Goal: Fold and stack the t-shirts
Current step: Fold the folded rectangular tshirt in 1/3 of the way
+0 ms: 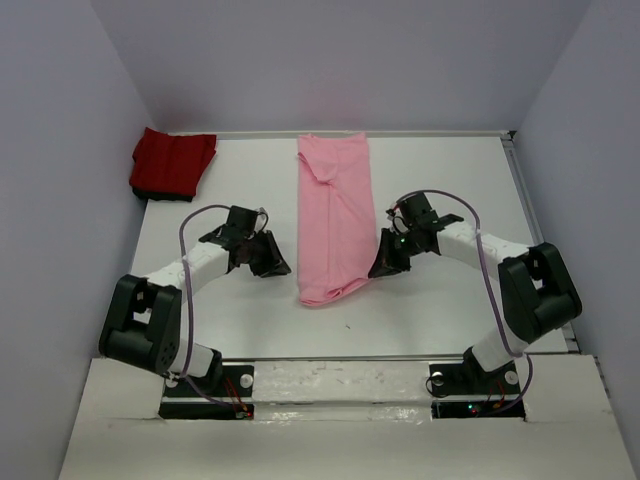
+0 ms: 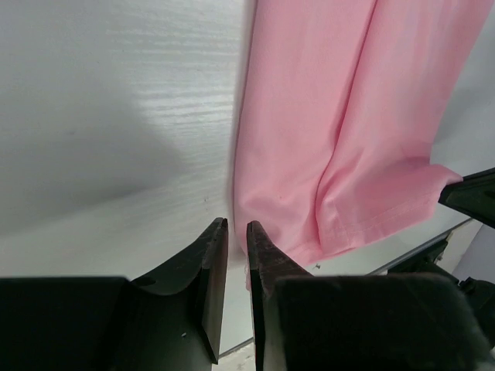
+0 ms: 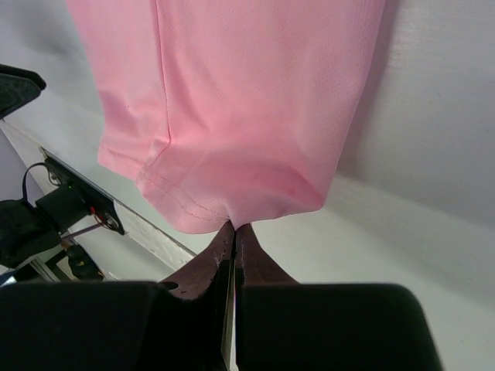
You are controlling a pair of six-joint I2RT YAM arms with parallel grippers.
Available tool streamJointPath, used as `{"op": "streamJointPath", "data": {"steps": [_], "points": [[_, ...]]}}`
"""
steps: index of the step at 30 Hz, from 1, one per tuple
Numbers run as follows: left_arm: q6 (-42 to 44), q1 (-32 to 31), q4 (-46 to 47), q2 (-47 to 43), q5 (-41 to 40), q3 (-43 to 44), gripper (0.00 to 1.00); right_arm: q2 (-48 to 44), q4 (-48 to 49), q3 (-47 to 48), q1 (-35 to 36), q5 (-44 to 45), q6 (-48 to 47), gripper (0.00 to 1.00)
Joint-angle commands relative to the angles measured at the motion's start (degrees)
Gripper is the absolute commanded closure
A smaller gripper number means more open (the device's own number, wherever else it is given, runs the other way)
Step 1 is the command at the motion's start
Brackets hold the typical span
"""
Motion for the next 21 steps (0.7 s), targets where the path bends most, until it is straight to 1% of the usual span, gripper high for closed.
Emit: {"op": "streamJointPath", "data": {"steps": [1,6,9,10,12,13,14,15,21], "points": [[3.2,1.7,-2.0,0.6,0.3,3.2,0.74,1.1,-0.4,3.6,0.7,0.9,-1.4,1.0],[3.3,2.0,-1.7,0.6,0.9,2.5,0.74,1.3,-0.4,3.7,0.7,0.8,-1.3,1.0],[1.7,2.0,-0.3,0.0,3.2,0.1,0.67,1.4,-0.4,3.4,0.7,0.7,-1.3,1.0],[1.2,2.0,0.2,-0.6,3.6,-0.7,0.57,1.6,-0.4,3.4,0.7,0.6,-1.3,1.0],[0.2,2.0,1.0,-1.4,4.4,-2.7,0.44,1.7,-0.4,3.3,0.7,0.6,-1.3,1.0],[-0.8,2.0,1.5,-2.1,5.3,-3.3,0.36,1.8,-0.4,3.3,0.7,0.6,-1.3,1.0],[-1.2,1.9,1.7,-2.5,5.6,-3.8,0.34,1.8,-0.3,3.3,0.7,0.6,-1.3,1.0],[-1.9,1.9,1.7,-3.1,6.3,-4.7,0.32,2.0,-0.3,3.2,0.7,0.4,-1.3,1.0],[-3.5,-1.4,2.0,-3.1,7.9,-7.3,0.32,2.1,0.0,2.9,0.7,0.4,-1.2,1.0]]}}
